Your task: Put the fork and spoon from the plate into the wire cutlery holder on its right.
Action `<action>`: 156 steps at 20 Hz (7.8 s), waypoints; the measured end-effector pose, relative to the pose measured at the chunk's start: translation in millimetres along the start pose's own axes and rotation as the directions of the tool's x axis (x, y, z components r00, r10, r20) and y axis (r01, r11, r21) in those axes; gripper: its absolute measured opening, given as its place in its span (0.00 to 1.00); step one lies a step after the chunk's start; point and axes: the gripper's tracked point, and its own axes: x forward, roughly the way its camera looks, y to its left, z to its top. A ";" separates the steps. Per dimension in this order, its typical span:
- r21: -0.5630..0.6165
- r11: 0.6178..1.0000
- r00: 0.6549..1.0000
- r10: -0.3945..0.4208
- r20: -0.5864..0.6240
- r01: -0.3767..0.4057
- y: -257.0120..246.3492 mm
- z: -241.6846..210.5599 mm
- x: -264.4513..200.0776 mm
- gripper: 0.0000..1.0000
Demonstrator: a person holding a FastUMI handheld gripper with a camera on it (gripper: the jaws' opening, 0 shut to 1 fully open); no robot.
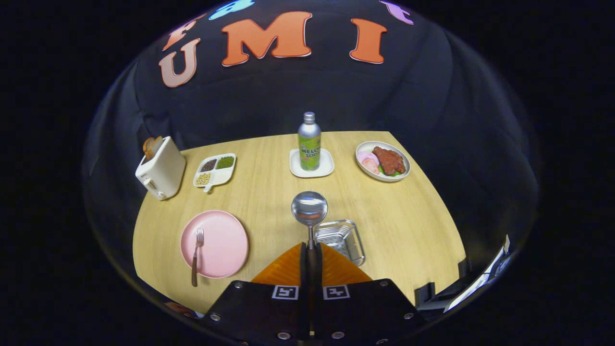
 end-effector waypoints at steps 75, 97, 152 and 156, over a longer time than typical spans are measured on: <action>-0.266 0.907 0.938 0.346 0.032 -0.326 293.4 -34.9 56.8 0.87; -0.332 0.892 0.924 0.195 -0.330 -0.307 279.0 -127.1 85.8 0.07; -0.085 0.990 0.971 0.087 -0.225 -0.108 -19.0 -27.6 36.7 0.13; -0.089 0.992 0.995 0.091 -0.032 -0.093 -21.0 20.5 27.6 0.19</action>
